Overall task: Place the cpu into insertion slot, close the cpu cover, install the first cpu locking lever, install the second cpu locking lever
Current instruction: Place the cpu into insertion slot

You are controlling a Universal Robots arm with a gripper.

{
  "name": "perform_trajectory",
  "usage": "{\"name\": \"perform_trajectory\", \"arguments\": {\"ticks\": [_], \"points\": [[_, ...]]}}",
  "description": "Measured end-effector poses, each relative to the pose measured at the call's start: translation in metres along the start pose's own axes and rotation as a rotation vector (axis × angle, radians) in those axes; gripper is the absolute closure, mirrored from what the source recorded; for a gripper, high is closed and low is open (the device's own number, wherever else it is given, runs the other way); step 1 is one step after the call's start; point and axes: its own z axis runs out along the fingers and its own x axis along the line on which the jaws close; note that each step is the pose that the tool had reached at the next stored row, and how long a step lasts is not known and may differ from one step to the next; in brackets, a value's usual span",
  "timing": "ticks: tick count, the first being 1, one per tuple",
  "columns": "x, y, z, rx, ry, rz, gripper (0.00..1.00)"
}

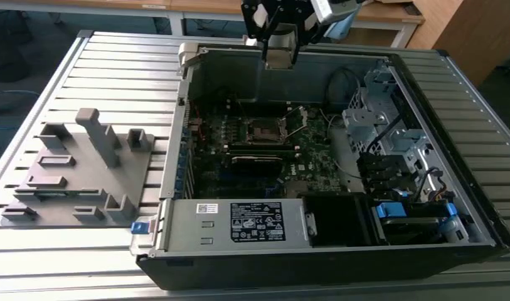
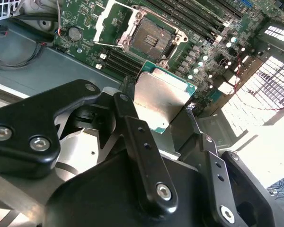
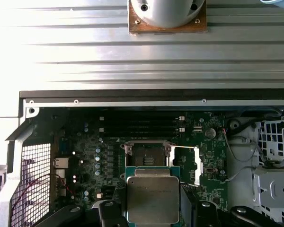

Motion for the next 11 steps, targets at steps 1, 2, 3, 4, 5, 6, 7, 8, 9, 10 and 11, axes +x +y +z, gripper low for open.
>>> {"name": "perform_trajectory", "arguments": {"ticks": [1,2,3,4,5,6,7,8,9,10,11], "points": [[0.0,0.0,0.0007,0.0001,0.0,0.0,0.46],[0.0,-0.0001,0.0009,0.0002,0.0001,0.0,0.46],[0.0,-0.0001,0.0009,0.0003,0.0001,0.0,0.46],[0.0,-0.0001,0.0009,0.0002,0.0001,0.0,0.46],[0.0,-0.0001,0.001,0.0001,0.0001,0.0,0.46],[0.0,-0.0001,0.001,0.0001,0.0,0.0,0.46],[0.0,-0.0001,0.001,0.0001,0.0,0.0,0.46],[0.0,-0.0001,0.0012,0.0001,0.0,0.0,0.46],[-0.0001,-0.0001,0.0017,-0.0002,-0.0001,0.0,0.46],[0.0,-0.0002,0.0021,-0.0001,-0.0001,0.0,0.46],[0.0,-0.0002,0.0025,0.0001,0.0,0.0,0.46]]}}
